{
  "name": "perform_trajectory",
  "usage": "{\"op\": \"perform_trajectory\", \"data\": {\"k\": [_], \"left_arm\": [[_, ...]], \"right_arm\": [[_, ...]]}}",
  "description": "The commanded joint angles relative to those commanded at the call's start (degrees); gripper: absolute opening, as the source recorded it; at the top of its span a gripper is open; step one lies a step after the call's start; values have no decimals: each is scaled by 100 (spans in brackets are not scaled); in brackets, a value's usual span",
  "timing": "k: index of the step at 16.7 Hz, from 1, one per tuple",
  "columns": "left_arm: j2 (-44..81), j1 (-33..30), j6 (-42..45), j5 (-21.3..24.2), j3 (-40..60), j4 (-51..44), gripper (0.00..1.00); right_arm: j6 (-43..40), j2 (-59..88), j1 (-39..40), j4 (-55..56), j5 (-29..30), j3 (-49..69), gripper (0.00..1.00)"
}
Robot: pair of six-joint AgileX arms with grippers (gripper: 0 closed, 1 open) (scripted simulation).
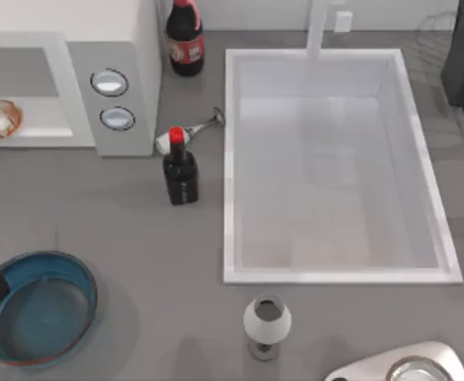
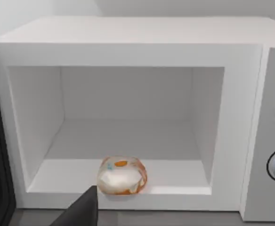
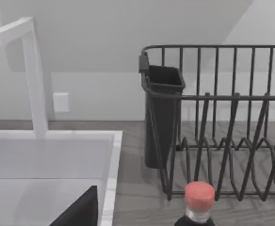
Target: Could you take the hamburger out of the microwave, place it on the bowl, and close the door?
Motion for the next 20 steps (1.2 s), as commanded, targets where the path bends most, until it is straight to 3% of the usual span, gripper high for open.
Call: {"op": "perform_trajectory", "data": {"k": [20], "left_arm": [[0, 0, 0, 0, 0, 0, 100]], "right_arm": [[0, 0, 0, 0, 0, 0, 100]]}}
